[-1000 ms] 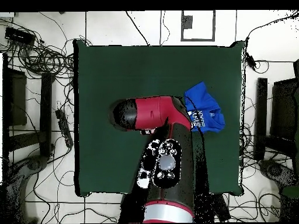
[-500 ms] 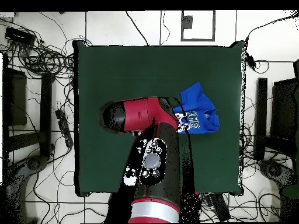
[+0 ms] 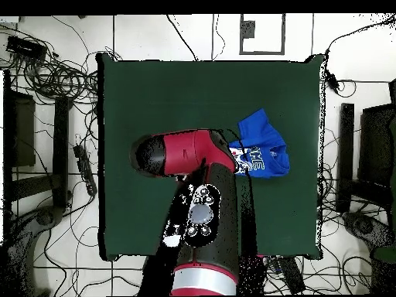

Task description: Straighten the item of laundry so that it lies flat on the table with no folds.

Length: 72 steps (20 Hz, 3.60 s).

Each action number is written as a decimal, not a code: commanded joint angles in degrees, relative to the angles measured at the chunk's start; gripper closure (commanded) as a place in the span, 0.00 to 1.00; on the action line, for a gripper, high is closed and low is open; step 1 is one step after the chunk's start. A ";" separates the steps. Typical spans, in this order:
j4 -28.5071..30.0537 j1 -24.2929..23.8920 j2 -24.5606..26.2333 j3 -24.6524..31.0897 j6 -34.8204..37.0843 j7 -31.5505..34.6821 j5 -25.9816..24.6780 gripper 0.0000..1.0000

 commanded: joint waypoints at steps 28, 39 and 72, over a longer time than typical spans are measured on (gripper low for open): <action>-16.37 -3.57 14.22 0.23 -0.97 -4.07 -7.46 0.00; -19.97 -5.20 18.80 -1.89 -0.49 -2.50 -8.69 0.00; -17.60 -12.50 25.24 0.28 -9.73 -5.92 -10.26 0.00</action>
